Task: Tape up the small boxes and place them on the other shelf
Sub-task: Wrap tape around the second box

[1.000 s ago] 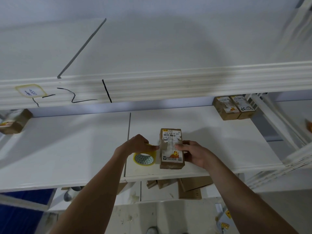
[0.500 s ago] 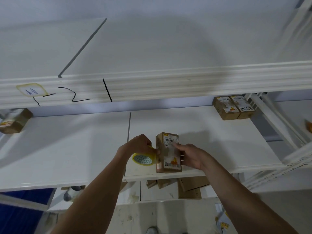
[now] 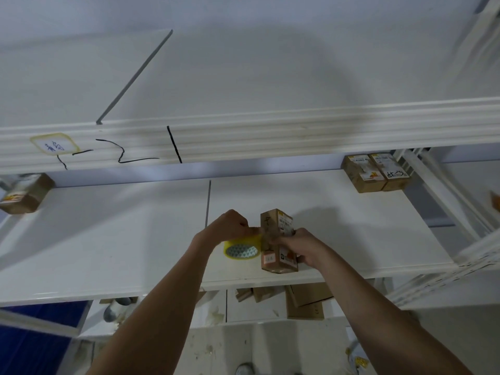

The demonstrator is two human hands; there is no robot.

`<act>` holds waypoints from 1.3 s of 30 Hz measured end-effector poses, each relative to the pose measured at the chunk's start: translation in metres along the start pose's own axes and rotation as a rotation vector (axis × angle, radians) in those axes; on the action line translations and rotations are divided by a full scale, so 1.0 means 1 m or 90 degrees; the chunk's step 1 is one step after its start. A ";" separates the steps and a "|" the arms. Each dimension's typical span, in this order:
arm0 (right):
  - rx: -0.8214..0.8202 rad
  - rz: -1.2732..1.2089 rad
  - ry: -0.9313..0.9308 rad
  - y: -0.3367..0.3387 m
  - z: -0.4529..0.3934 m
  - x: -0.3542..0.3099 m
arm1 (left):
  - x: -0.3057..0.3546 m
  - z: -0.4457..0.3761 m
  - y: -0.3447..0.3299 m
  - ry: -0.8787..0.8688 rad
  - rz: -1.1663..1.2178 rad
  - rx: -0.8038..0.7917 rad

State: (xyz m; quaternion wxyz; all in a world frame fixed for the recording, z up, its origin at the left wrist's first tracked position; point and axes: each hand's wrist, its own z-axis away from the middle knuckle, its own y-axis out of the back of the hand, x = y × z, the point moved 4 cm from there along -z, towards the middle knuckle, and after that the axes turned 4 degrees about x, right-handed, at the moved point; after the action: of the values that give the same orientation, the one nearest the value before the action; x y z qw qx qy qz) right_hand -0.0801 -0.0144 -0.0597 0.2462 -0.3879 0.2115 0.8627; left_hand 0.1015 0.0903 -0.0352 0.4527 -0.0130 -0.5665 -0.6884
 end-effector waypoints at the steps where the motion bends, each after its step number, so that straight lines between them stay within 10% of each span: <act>1: 0.008 -0.007 -0.009 0.004 -0.001 0.003 | -0.003 0.001 0.003 -0.002 0.037 -0.024; 39: -0.186 -0.184 -0.050 0.001 0.015 0.006 | -0.008 -0.003 -0.007 0.035 0.003 0.002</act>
State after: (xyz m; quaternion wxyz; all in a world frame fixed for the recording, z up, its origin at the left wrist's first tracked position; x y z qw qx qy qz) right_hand -0.0924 -0.0052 -0.0552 0.3168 -0.4115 0.0164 0.8544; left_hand 0.1026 0.0924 -0.0458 0.4698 0.0056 -0.5550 -0.6865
